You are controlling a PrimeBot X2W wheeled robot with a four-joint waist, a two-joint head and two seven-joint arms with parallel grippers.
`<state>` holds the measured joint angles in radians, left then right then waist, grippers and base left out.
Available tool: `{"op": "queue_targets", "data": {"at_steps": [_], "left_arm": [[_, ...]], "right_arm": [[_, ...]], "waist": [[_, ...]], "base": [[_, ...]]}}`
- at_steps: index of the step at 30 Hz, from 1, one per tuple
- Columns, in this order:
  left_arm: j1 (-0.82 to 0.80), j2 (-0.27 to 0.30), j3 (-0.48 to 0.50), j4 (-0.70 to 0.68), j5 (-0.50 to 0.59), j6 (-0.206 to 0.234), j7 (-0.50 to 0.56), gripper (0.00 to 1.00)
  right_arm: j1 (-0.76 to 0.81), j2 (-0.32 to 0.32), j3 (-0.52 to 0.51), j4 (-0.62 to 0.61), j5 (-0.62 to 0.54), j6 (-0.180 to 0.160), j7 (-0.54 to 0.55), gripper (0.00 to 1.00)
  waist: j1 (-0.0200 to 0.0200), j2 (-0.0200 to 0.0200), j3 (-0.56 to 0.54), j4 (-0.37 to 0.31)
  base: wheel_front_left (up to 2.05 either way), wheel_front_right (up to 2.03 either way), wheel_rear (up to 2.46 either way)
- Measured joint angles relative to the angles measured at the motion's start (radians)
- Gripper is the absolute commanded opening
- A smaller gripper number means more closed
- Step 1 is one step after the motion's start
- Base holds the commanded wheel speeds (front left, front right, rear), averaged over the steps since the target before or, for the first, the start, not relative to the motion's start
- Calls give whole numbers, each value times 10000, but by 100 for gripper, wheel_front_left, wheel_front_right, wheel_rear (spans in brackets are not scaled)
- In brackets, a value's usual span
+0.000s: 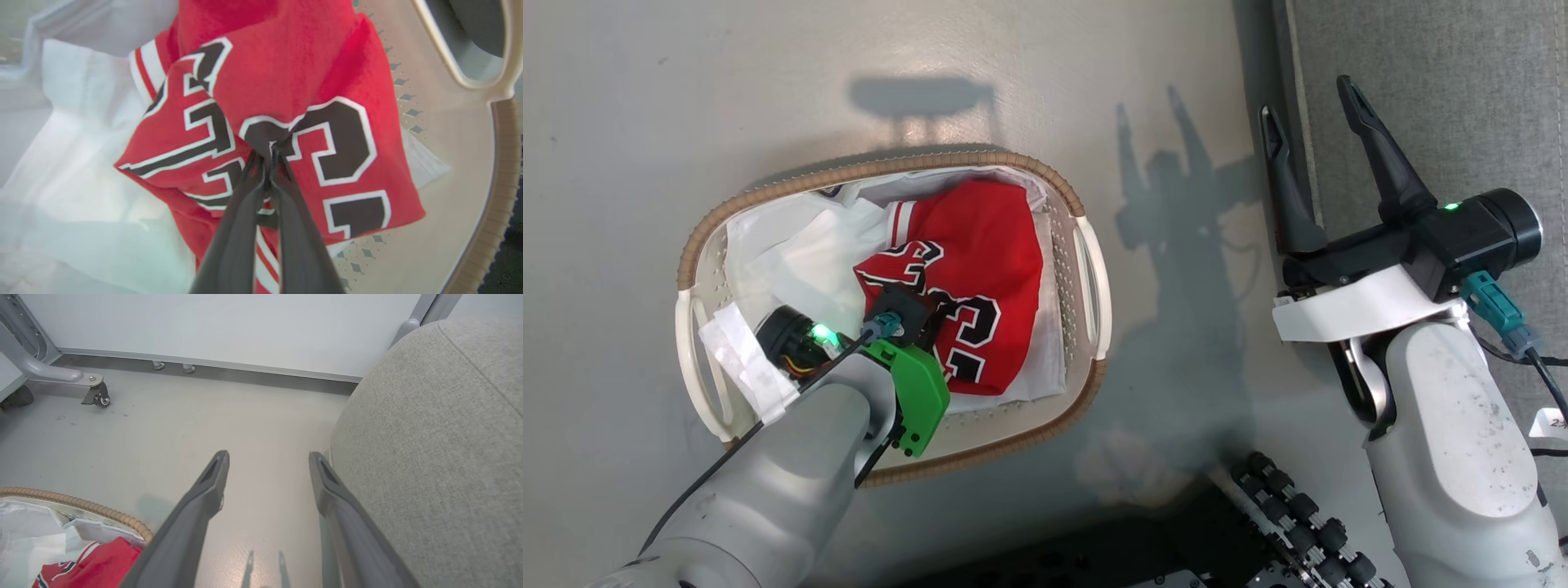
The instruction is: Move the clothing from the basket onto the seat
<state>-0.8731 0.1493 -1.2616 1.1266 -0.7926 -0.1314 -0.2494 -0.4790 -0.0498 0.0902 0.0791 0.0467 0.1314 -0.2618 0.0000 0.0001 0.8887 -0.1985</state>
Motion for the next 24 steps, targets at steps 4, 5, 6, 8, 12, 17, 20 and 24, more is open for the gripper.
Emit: {"op": "queue_targets", "data": {"at_steps": [4, 5, 6, 8, 12, 17, 20, 24], "left_arm": [[33, 50, -59, -232, -117, 0, -71, 0], [66, 69, -61, -267, -207, 0, -77, 0], [97, 98, -73, -307, -221, 0, -84, 0], [221, 173, -52, -399, -393, 0, -88, 0], [441, 284, 173, -823, -466, 0, -121, 0], [996, 407, 500, -1484, -370, 0, -130, 0], [1360, 477, 882, -1816, -182, 0, -130, 0], [1749, 487, 1572, -2330, 77, 0, -132, 0]], "right_arm": [[-53, 0, 50, 136, 123, 0, 0, 100], [-53, 0, 69, 201, 153, 0, 2, 100], [-53, 0, 82, 240, 190, 0, 0, 100], [-54, -2, 134, 343, 265, 0, 2, 100], [-54, -2, 184, 594, 407, 0, 2, 100], [-42, 4, 221, 949, 512, 0, 0, 100], [-11, 2, 209, 1164, 514, 0, 0, 100], [118, 2, 184, 1402, 523, 0, 0, 100]], "waist": [[0, 0, -232, -46], [0, 0, -319, -61], [0, 0, -395, -73], [0, 0, -609, -103], [0, 0, -1086, -144], [0, 0, -1800, -166], [0, 0, -2264, -156], [0, 0, -2925, -97]], "base": [[0, 0, 0], [0, 0, 0], [0, 0, 0], [0, 0, 0], [0, 0, 0], [0, 0, 0], [0, 0, 0], [0, 0, 0]]}}
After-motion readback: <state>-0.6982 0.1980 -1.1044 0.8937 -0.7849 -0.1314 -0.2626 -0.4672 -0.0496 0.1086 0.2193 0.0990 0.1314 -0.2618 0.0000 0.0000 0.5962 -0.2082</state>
